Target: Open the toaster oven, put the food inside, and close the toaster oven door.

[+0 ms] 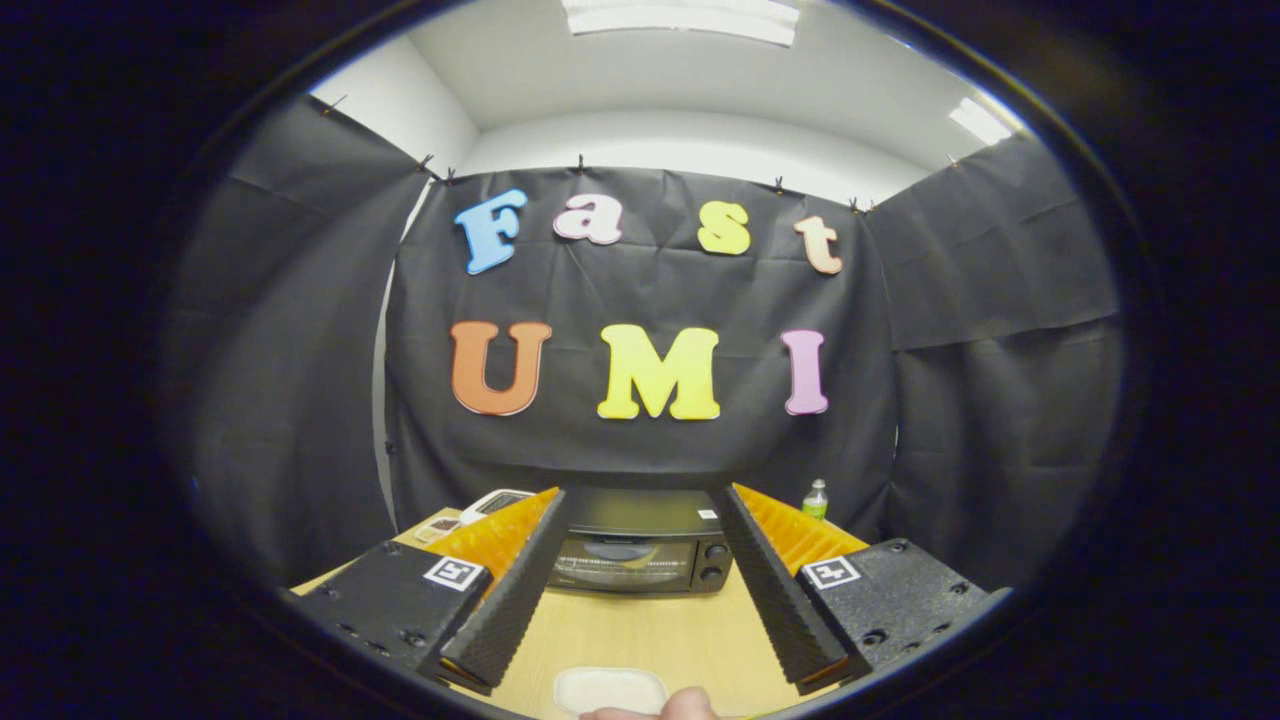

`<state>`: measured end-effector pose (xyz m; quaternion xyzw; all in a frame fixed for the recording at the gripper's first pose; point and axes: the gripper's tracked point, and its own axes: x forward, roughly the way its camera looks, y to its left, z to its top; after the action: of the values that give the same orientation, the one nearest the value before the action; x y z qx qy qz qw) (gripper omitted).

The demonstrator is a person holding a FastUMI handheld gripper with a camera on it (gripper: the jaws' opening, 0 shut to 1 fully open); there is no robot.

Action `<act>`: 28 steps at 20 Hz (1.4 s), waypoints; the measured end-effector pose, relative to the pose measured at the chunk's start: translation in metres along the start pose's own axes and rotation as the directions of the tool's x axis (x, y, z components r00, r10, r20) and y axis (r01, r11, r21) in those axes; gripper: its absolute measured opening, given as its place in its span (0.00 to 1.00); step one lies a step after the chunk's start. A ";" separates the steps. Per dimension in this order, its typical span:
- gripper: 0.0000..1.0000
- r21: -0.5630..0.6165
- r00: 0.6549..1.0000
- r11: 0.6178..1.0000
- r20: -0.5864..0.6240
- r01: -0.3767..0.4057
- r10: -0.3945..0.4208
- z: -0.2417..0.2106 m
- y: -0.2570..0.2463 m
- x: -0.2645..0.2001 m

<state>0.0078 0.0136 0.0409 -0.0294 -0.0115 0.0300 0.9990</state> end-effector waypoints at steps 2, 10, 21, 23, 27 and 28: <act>1.00 0.009 0.999 1.000 -0.021 -0.027 0.027 -0.011 0.009 -0.010; 1.00 0.013 0.998 0.999 -0.060 -0.031 0.031 -0.027 0.019 -0.006; 1.00 0.055 0.995 0.998 -0.099 0.003 0.002 -0.040 0.006 -0.001; 1.00 0.058 0.996 0.998 -0.095 0.002 0.004 -0.039 0.007 -0.003; 1.00 0.063 0.996 0.998 -0.093 0.003 0.003 -0.040 0.006 -0.004; 1.00 0.066 0.996 0.998 -0.094 0.005 0.001 -0.039 0.005 -0.004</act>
<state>0.0044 0.0160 0.0011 0.0024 0.0366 0.0280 0.9989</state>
